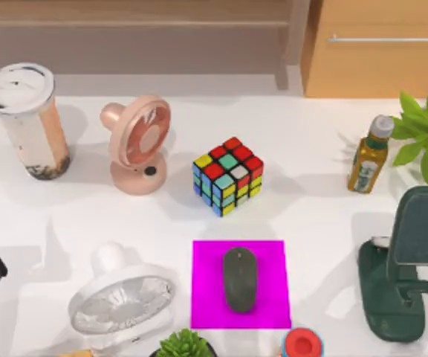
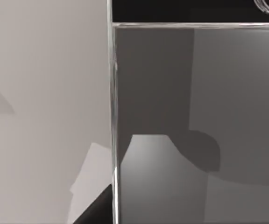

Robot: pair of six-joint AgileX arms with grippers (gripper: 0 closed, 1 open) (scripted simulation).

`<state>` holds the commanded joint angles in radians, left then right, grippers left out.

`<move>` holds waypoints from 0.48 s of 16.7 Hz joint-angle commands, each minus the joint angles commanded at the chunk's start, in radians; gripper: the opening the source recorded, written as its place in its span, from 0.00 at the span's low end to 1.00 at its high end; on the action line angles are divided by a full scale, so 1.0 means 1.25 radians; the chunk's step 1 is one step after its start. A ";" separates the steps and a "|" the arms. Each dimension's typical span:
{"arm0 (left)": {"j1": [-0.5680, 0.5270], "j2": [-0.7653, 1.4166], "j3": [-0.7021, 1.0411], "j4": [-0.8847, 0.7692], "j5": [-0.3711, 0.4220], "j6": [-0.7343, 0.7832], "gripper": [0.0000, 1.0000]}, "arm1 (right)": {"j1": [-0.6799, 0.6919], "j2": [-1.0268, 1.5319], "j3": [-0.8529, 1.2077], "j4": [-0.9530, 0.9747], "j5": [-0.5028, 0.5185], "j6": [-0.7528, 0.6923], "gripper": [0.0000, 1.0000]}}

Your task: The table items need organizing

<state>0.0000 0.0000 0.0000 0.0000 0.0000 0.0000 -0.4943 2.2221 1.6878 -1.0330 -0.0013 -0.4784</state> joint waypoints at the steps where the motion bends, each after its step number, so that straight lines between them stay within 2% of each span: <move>1: 0.000 0.000 0.000 0.000 0.000 0.000 1.00 | 0.000 -0.005 0.007 -0.011 0.000 0.000 0.00; 8: 0.000 0.000 0.000 0.000 0.000 0.000 1.00 | 0.020 -0.028 0.003 -0.009 0.011 0.021 0.00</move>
<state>0.0000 0.0000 0.0000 0.0000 0.0000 0.0000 -0.4688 2.1875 1.6911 -1.0437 0.0122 -0.4518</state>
